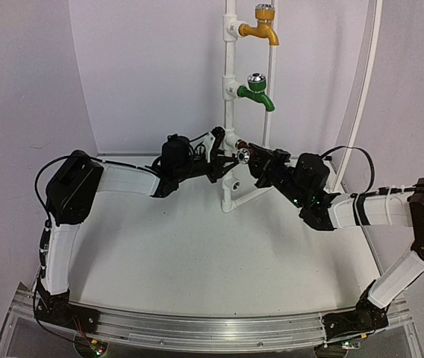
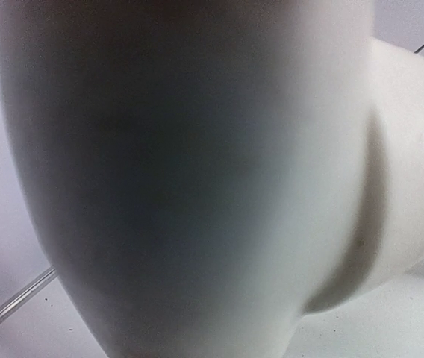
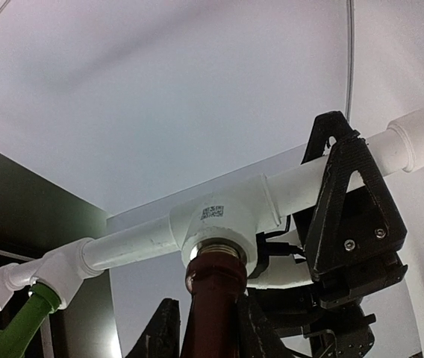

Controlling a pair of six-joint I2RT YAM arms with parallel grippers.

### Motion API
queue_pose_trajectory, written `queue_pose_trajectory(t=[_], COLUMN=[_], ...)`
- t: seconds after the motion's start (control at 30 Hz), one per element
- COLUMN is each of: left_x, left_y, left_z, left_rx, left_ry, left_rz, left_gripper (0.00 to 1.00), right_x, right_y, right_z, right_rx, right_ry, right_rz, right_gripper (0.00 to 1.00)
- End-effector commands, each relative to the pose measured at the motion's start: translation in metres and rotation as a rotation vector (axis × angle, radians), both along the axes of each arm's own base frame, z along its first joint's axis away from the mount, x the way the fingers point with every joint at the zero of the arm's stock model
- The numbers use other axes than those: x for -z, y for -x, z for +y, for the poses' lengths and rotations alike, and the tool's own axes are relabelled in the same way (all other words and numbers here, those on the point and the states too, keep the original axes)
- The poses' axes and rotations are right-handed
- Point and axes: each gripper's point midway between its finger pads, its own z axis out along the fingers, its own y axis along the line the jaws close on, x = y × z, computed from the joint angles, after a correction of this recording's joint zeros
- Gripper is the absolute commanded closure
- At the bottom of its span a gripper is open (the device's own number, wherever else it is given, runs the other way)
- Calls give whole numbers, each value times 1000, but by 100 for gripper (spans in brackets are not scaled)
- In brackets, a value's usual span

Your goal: Install the water faucets

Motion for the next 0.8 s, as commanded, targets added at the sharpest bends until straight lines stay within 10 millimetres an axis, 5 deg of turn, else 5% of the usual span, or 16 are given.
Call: queue_pose_trajectory(t=[0.0,0.23,0.33,0.53,0.77], left_x=[109,110,104,96,90], left_y=[70,65,63,59,56], left_z=[-25,-22,-21,-13,-7], left_rx=[182,138,127,100,82], left_ry=[-294,-296,-276,-240,-224], left_rz=[63,69,78,106,123], left_gripper=[100,100,100,100,100], right_x=[-87,-104,-91,-49,16], right_y=[-1,5,10,32,56], right_z=[-37,-53,-56,-80,-94], right_rx=[47,72,83,161,167], right_ry=[-493,-545,-480,-284,61], right_rz=[24,6,1,-21,67], right_gripper=[100,100,78,8,2])
